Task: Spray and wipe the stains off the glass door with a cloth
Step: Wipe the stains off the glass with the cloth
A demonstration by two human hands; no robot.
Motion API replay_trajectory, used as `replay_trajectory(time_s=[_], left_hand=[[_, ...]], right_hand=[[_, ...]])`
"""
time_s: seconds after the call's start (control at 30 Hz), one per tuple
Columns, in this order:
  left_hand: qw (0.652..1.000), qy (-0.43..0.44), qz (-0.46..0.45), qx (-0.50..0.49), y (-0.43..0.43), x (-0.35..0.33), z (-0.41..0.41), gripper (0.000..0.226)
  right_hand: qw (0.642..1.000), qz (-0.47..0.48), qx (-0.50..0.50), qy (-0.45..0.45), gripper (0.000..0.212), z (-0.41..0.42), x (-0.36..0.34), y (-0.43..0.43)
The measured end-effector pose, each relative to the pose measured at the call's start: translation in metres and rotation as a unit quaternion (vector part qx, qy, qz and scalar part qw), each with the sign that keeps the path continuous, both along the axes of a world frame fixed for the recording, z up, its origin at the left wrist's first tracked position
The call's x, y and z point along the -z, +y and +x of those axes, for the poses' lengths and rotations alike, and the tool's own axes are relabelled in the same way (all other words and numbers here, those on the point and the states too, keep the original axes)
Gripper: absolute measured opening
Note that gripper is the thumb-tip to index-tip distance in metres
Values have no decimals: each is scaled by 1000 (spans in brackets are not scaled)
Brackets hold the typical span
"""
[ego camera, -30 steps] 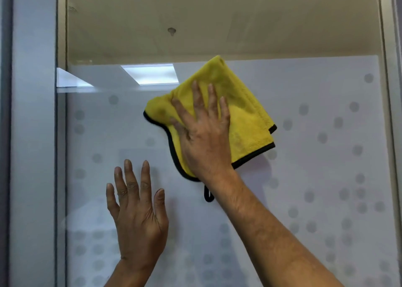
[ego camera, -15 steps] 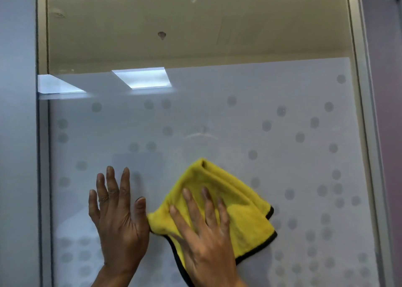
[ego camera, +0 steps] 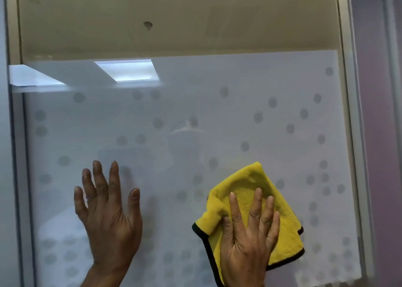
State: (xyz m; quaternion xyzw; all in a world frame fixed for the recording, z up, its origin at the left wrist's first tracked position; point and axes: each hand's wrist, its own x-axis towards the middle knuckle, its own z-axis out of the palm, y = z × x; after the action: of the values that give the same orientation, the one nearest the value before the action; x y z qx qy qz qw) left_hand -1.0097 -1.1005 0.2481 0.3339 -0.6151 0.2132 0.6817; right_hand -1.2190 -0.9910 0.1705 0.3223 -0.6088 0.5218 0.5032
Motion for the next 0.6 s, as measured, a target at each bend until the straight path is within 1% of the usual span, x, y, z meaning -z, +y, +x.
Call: replay_trajectory(time_s=[0.13,0.2,0.27,0.33,0.4,0.43,0.5,0.6], left_hand=[[1000,6,-1,0,-3,0,1,70],[1000,12,-5,1,-4,0,-1,69],[1000,18,-10,6,-3,-1,-3,68],[1000,17,-11,20,-3,0,-4,67],[999,12,-8,29,-3,-1,-4,68],[999,11,-3,33,-2,-1,-3,68],[999,12,1,37,1,-2,-3,68],[999,12,-4,39,1,-1,-3,67]], right_hand=[[998,-43,11,-45,45,-9,-22,3],[996,-52,19,-67,47,-11,-31,6],[996,-36,7,-81,61,-3,-34,6],[997,3,2,-83,89,12,-31,2],[996,33,31,-82,112,24,-28,-5],[995,37,46,-84,118,27,-28,-8],[994,30,65,-87,122,28,-28,-10],[994,40,79,-60,118,27,-20,-13]])
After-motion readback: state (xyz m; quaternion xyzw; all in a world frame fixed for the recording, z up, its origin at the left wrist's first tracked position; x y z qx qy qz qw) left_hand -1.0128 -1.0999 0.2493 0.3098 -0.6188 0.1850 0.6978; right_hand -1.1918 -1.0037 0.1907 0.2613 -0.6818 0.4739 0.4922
